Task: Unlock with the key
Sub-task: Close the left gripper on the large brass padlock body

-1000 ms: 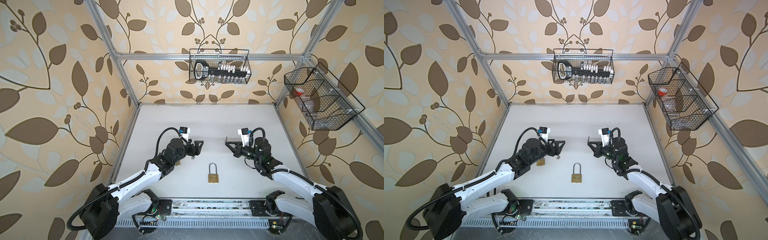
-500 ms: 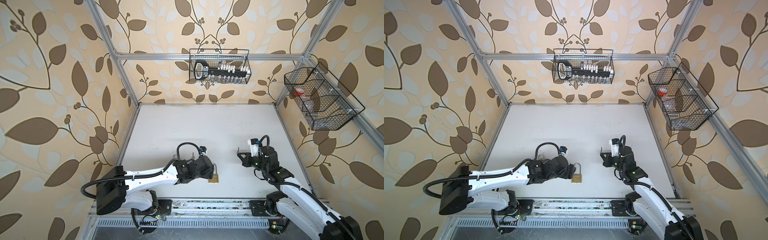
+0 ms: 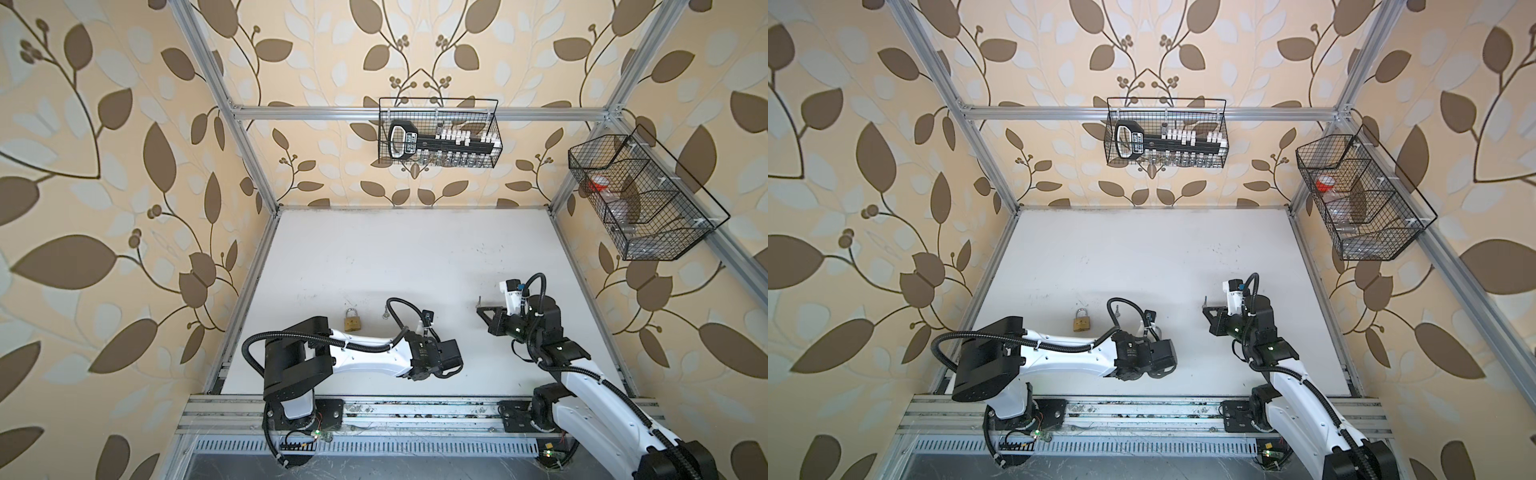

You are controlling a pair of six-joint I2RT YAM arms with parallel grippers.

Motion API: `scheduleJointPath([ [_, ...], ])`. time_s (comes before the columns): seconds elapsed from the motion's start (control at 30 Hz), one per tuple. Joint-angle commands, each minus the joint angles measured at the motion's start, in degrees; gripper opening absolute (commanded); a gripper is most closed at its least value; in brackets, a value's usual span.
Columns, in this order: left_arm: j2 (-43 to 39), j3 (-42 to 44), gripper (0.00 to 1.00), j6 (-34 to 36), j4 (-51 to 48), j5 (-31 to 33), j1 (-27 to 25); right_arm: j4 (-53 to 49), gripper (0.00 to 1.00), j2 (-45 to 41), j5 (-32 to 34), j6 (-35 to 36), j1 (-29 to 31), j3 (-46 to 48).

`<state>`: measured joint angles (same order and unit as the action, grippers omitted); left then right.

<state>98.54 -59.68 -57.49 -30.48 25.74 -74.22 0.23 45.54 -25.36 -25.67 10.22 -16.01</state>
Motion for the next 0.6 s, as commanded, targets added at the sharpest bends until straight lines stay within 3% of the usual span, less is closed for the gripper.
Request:
scheduleJointPath([
  [0.0,2.6,-4.8,0.84,-2.9,-5.6,3.2,-0.1,0.8,0.0,-0.1,-1.2,0.3,-0.2,1.1],
  [0.57,8.3,-3.1,0.76,-9.3,-4.2,0.2,-0.6,0.8,0.0,-0.3,-2.4,0.1,-0.7,1.2],
])
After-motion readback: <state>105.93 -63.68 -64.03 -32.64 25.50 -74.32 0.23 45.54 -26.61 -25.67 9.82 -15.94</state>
